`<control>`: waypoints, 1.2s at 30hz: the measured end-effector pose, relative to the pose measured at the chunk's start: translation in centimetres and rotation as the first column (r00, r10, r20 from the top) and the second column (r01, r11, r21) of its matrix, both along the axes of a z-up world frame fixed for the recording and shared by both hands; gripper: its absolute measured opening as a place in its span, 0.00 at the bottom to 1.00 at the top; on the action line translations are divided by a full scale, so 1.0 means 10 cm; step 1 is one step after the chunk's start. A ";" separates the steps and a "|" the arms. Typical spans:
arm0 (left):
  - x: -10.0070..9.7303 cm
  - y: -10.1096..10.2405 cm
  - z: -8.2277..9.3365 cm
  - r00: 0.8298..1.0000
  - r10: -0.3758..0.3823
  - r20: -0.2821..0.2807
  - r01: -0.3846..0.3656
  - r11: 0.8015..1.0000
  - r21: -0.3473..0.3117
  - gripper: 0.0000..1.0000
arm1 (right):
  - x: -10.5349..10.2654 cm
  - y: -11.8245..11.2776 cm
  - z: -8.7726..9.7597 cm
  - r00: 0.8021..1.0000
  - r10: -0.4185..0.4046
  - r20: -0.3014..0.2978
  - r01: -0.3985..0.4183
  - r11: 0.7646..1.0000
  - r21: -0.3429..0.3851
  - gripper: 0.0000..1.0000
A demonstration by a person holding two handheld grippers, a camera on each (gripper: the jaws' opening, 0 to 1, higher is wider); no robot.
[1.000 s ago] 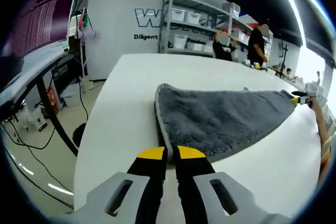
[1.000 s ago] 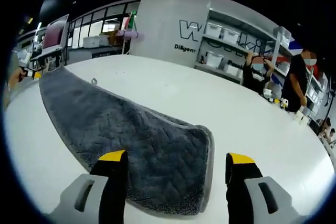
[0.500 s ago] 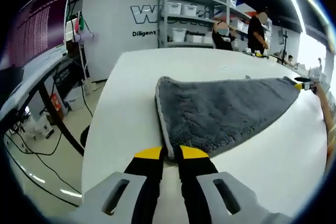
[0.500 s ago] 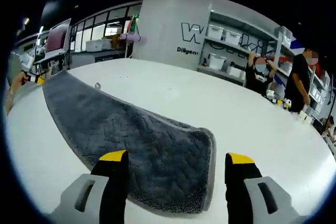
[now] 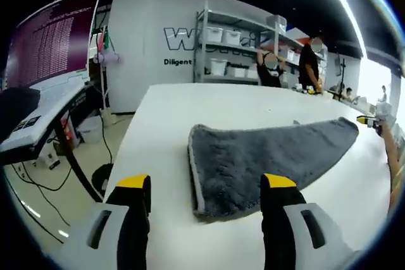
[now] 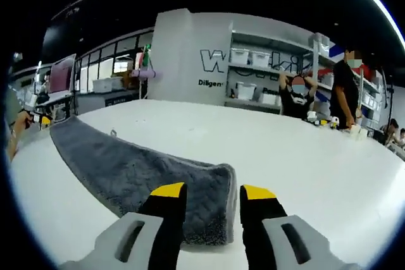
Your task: Fold the towel on the table until its edges align and the towel forms a compact rectangular stack.
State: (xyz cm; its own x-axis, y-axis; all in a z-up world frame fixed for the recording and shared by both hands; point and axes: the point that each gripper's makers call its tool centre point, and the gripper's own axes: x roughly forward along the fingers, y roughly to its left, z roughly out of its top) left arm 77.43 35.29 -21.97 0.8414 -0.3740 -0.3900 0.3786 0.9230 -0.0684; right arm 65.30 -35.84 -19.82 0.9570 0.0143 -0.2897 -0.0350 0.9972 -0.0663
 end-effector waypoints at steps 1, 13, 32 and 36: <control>-0.01 -0.02 0.00 1.000 -0.003 -0.001 0.003 1.000 -0.005 0.69 | 0.01 -0.02 0.00 1.000 -0.002 -0.019 0.002 1.000 -0.021 0.34; -0.13 -0.26 0.08 0.994 -0.107 0.027 0.108 0.994 -0.030 0.76 | 0.54 -0.04 0.00 0.982 0.069 -0.173 -0.085 0.993 -0.084 0.26; -0.24 -0.46 0.09 0.977 -0.207 0.045 0.207 0.978 0.013 0.79 | 0.99 -0.17 -0.47 0.909 0.066 -0.411 -0.119 0.987 -0.105 0.08; -0.26 -0.49 0.09 0.974 -0.224 0.043 0.223 0.975 0.019 0.81 | 0.99 -0.16 -0.51 0.902 0.065 -0.427 -0.129 0.984 -0.124 0.00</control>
State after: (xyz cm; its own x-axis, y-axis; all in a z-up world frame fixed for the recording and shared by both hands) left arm 74.79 30.37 -21.08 0.7536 -0.5497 -0.3605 0.5780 0.8153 -0.0349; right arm 75.21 -37.41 -24.91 0.7418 0.0274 -0.6701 -0.1877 0.9677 -0.1682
